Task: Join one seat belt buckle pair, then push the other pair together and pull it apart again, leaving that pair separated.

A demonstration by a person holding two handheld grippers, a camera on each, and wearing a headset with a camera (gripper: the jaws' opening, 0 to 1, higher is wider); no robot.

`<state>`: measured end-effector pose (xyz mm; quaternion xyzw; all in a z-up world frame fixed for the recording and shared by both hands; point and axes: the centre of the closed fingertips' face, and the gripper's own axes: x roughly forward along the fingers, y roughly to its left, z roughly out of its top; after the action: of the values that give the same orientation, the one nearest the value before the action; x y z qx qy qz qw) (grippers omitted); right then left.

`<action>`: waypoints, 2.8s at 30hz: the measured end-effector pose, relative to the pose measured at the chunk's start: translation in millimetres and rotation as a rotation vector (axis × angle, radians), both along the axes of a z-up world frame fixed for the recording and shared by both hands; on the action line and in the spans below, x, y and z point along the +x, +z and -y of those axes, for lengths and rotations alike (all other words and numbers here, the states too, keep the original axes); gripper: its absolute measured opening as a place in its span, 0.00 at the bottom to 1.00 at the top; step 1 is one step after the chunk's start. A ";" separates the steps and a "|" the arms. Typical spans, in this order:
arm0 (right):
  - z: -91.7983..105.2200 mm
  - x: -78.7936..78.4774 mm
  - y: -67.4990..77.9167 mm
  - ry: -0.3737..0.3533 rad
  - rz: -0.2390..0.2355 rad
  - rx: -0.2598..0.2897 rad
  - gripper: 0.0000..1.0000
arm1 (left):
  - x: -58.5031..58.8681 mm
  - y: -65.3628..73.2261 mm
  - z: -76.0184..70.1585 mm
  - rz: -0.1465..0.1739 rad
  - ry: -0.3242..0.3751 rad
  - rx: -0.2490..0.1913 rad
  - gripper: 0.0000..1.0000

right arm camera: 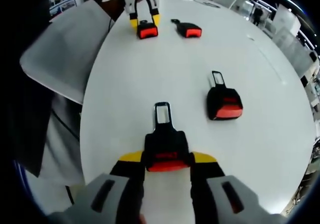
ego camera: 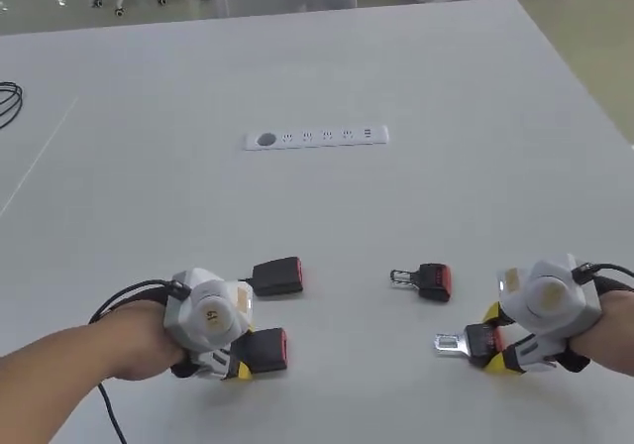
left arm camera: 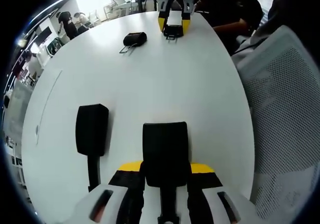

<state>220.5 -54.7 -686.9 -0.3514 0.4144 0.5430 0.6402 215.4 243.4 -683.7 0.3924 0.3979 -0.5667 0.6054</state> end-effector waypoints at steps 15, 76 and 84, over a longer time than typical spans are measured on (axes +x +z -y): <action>-37.3 0.6 1.3 -0.016 0.013 0.064 0.34 | 0.3 -0.4 0.6 -0.009 -0.014 0.008 0.33; -207.8 -6.6 2.0 0.061 0.065 0.152 0.34 | -1.7 -1.9 3.3 -0.014 -0.070 0.053 0.32; -214.2 -4.6 3.1 0.086 0.076 0.169 0.33 | -2.5 -1.9 3.4 -0.015 -0.084 0.053 0.32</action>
<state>215.9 159.5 -683.7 -0.3340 0.3271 0.5892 0.6590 213.0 240.1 -685.6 0.4205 0.4003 -0.5840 0.5674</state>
